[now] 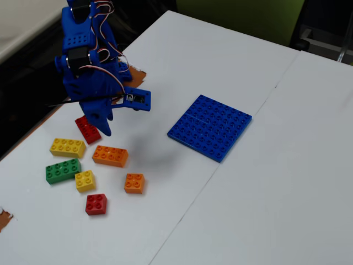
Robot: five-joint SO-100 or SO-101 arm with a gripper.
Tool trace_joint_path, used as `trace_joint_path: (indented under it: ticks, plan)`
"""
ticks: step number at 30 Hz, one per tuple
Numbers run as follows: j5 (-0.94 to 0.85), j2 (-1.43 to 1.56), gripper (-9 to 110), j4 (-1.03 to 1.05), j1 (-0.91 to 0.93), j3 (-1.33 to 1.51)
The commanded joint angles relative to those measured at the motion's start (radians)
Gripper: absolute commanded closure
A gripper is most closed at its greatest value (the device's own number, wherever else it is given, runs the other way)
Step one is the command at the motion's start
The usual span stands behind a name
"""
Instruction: Pick up the 2x4 orange block and go up the 8x8 blue block.
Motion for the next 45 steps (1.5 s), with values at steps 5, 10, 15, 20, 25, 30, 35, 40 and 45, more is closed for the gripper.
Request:
trace_joint_path:
  ticks: [5,10,15,20,25,30,35,40,45]
  plan:
    - [0.031,-0.086,71,-0.054,0.051,-0.101]
    - [0.103,-0.153,71,-0.041,0.08,-0.189]
    - [0.187,-0.242,72,-0.041,0.098,-0.287]
    - [0.21,-0.311,72,-0.069,0.091,-0.328]
    - [0.261,-0.359,72,-0.104,0.069,-0.328]
    - [0.275,-0.394,73,-0.107,0.061,-0.328]
    - [0.282,-0.417,74,-0.106,0.058,-0.318]
    - [0.287,-0.433,76,-0.109,0.049,-0.308]
    - [0.291,-0.454,77,-0.12,0.038,-0.304]
